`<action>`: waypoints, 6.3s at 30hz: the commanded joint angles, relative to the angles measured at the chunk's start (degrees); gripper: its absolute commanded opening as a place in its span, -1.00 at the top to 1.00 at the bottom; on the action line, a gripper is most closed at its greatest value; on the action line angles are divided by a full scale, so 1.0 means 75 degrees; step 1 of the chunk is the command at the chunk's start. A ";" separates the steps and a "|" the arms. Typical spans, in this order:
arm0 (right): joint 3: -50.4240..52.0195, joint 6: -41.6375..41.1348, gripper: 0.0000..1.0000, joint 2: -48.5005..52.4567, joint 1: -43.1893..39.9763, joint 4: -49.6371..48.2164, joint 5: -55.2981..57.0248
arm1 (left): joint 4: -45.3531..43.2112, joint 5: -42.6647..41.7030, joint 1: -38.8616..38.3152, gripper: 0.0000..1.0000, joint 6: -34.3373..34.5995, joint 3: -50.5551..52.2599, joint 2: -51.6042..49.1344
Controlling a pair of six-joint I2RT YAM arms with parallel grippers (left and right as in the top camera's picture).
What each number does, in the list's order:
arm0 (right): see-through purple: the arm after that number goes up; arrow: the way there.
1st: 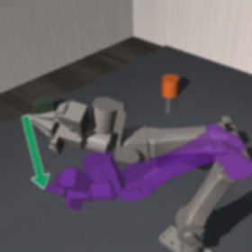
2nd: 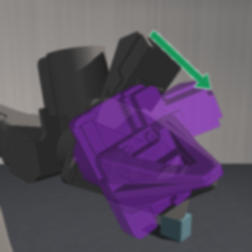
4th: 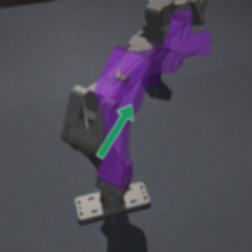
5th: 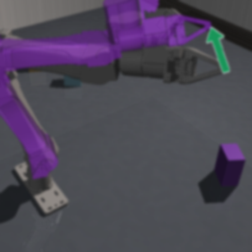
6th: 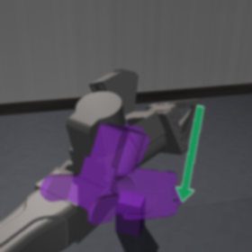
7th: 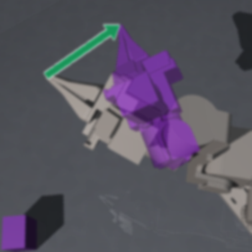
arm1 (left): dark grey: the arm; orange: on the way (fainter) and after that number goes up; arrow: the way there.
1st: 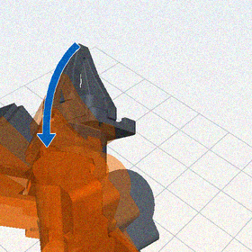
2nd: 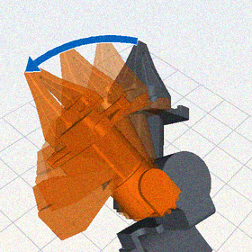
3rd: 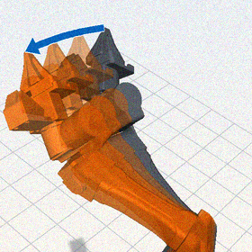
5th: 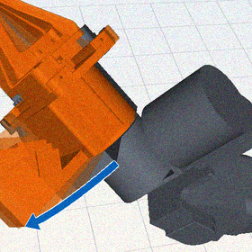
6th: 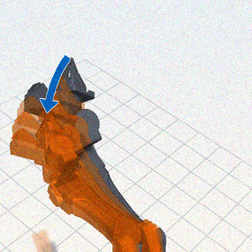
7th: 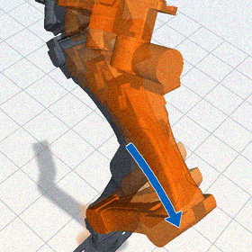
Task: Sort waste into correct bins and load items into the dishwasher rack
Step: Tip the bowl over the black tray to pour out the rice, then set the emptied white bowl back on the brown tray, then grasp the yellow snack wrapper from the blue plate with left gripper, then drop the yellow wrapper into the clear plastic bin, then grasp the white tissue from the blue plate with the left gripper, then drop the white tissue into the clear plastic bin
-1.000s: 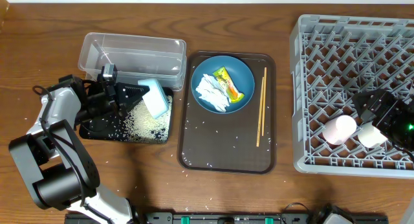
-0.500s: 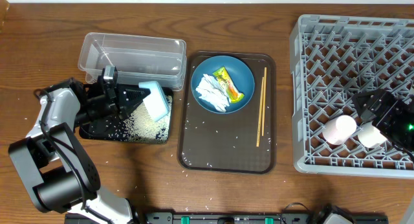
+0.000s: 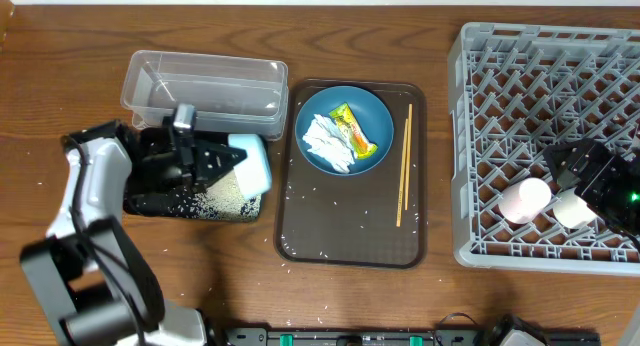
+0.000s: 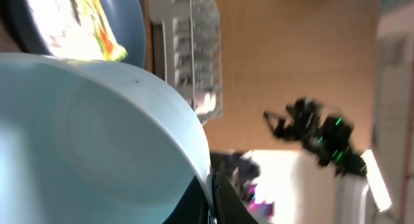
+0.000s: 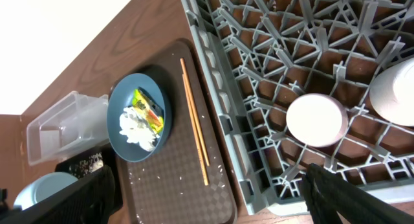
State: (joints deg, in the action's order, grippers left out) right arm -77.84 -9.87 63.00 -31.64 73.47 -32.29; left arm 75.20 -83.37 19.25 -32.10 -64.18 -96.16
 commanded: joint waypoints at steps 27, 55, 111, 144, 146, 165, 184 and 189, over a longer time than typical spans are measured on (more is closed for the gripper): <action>-0.0061 -0.0050 -0.83 0.0000 0.0044 0.0009 -0.0006 | -0.4785 1.1441 -0.9154 0.82 0.7772 0.0041 0.0259; -0.0050 -0.0050 -0.82 0.0000 0.0044 0.0009 0.0134 | -0.7093 1.2004 -0.7667 -0.39 0.5368 -0.2189 -0.1760; -0.0012 -0.0105 -0.84 0.0003 0.0044 0.0061 0.0341 | -0.4167 1.2048 -0.4698 0.88 0.8524 -0.2591 0.0265; -0.0012 -0.0108 -0.81 0.0353 0.0047 0.0152 0.0446 | -0.6123 1.2899 -0.6843 -0.26 0.6403 -0.2471 -0.2349; -0.0012 -0.0108 -0.81 0.0350 0.0047 0.0152 0.0446 | -0.6120 1.2840 -0.6840 -0.26 0.6403 -0.2471 -0.2678; -0.0012 -0.0108 -0.79 0.0350 0.0047 0.0236 0.0449 | -0.5724 1.1756 -0.6653 0.88 0.6248 -0.3316 -0.1035; -0.0012 -0.0108 -0.79 0.0350 0.0047 0.0300 0.0446 | -0.5744 1.1389 -0.4246 -0.59 0.6199 -0.3433 -0.1084; -0.0012 -0.0105 -0.78 0.0338 0.0047 0.0344 0.0233 | -0.5117 1.0200 -0.4441 -0.60 0.6196 -0.3471 0.0242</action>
State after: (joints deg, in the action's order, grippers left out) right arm -77.82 -10.24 65.73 -31.62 75.75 -28.84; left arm 35.62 -0.05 -12.97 14.74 -88.36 -101.60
